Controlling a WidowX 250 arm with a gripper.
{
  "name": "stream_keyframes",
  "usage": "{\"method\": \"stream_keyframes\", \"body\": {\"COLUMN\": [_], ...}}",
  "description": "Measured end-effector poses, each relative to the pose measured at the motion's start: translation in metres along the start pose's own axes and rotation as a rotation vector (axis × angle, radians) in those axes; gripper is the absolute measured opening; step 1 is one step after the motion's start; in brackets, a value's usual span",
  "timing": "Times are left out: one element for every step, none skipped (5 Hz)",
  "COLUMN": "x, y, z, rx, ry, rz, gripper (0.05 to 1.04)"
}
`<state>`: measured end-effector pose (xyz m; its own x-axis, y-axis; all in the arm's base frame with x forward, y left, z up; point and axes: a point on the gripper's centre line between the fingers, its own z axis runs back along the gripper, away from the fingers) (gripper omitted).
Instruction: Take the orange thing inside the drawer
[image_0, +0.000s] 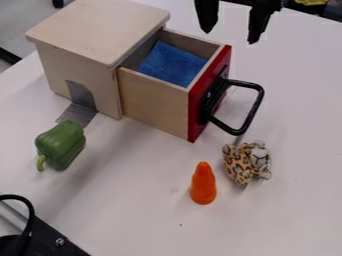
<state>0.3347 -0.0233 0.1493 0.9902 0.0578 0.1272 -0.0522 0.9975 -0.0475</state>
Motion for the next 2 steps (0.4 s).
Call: {"method": "stream_keyframes", "body": {"x": [-0.004, -0.041], "y": [0.000, -0.014], "z": [-0.011, -0.017], "rx": [0.002, -0.008], "ry": [0.037, 0.096], "rz": [0.000, -0.038], "gripper": [0.995, 0.995]}}
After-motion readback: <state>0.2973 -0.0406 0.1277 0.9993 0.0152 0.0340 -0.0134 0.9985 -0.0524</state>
